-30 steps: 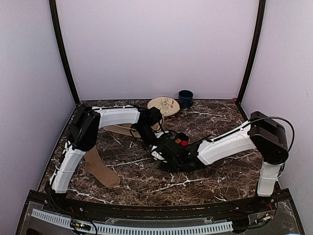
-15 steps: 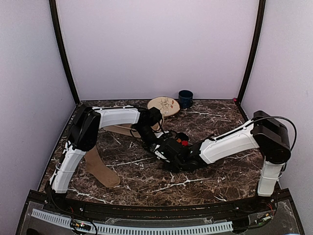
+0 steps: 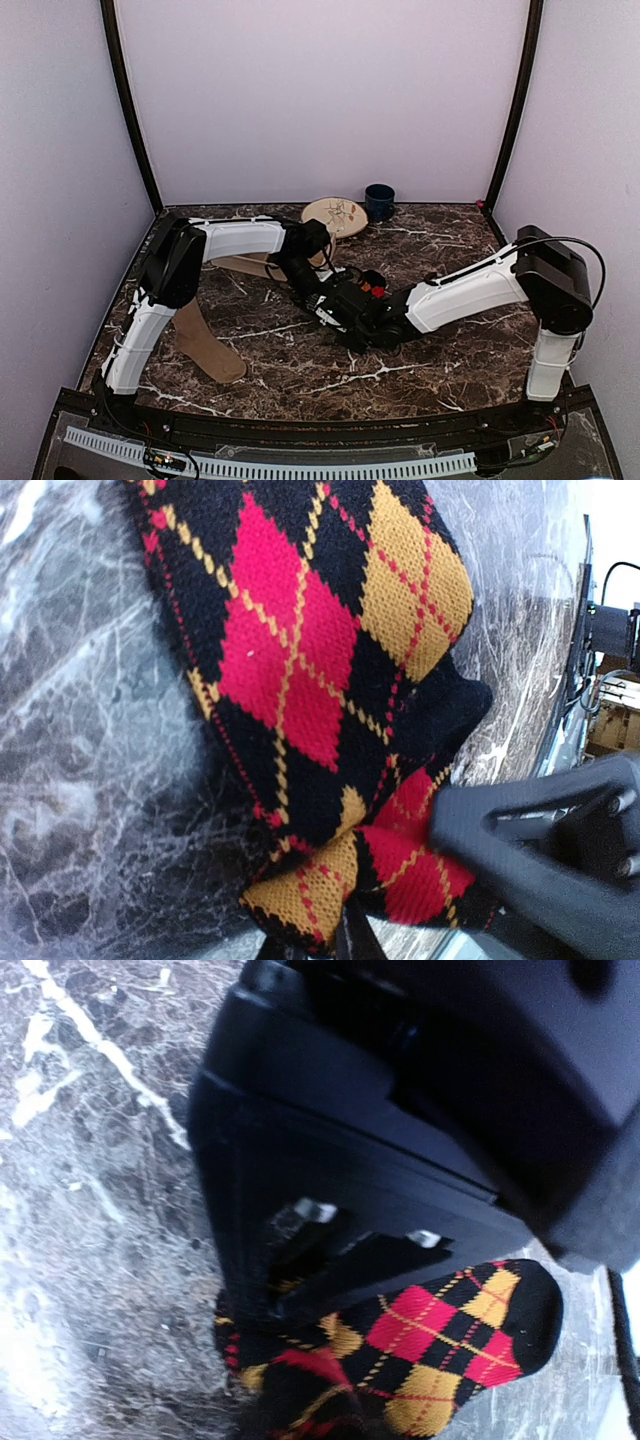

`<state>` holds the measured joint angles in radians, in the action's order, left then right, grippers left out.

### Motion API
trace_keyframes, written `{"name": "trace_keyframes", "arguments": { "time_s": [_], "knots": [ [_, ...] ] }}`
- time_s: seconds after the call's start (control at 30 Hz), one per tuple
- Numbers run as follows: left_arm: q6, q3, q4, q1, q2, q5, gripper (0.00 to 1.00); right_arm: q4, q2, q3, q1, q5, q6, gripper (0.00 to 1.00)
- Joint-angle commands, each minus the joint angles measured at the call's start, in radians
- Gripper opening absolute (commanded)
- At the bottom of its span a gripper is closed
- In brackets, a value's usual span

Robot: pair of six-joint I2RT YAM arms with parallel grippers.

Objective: Roll the socks
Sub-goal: Roll the sock at the center of the board.

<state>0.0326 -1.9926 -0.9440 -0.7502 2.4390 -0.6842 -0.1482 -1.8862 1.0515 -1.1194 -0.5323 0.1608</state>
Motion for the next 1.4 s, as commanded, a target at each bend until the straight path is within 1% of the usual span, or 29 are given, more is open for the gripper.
{"name": "trace_keyframes", "arguments": {
  "time_s": [0.0, 0.13, 0.3, 0.4, 0.47, 0.5, 0.57, 0.73, 1.07, 1.1, 1.37],
  "knots": [
    [-0.005, 0.023, -0.068, -0.012, 0.023, 0.029, 0.11, -0.168, -0.065, -0.002, 0.030, 0.029, -0.035, 0.10],
    [0.003, 0.024, -0.064, -0.011, 0.022, 0.022, 0.11, -0.188, -0.057, -0.003, 0.033, 0.036, -0.050, 0.08],
    [0.052, 0.036, -0.035, 0.005, 0.009, 0.001, 0.15, -0.203, -0.036, -0.006, 0.036, 0.078, -0.087, 0.03],
    [0.073, 0.038, -0.019, 0.011, -0.002, -0.024, 0.15, -0.208, -0.027, -0.020, 0.037, 0.097, -0.108, 0.03],
    [0.087, 0.035, -0.015, 0.011, -0.002, -0.020, 0.15, -0.204, -0.015, -0.034, 0.036, 0.108, -0.117, 0.00],
    [0.097, 0.035, -0.013, 0.013, -0.002, -0.015, 0.15, -0.205, -0.011, -0.039, 0.038, 0.118, -0.122, 0.00],
    [0.126, 0.035, -0.005, 0.018, -0.006, 0.011, 0.21, -0.207, -0.009, -0.045, 0.038, 0.140, -0.139, 0.00],
    [0.214, 0.072, 0.069, 0.045, -0.040, 0.024, 0.29, -0.190, -0.001, -0.069, 0.038, 0.211, -0.208, 0.00],
    [0.301, 0.081, 0.122, 0.058, -0.053, 0.016, 0.30, -0.121, 0.034, -0.124, 0.046, 0.269, -0.313, 0.00],
    [0.308, 0.080, 0.124, 0.059, -0.054, 0.017, 0.32, -0.118, 0.037, -0.127, 0.049, 0.279, -0.321, 0.00],
    [0.362, 0.115, 0.174, 0.075, -0.075, 0.004, 0.33, -0.058, 0.081, -0.171, 0.104, 0.402, -0.399, 0.00]
  ]
}}
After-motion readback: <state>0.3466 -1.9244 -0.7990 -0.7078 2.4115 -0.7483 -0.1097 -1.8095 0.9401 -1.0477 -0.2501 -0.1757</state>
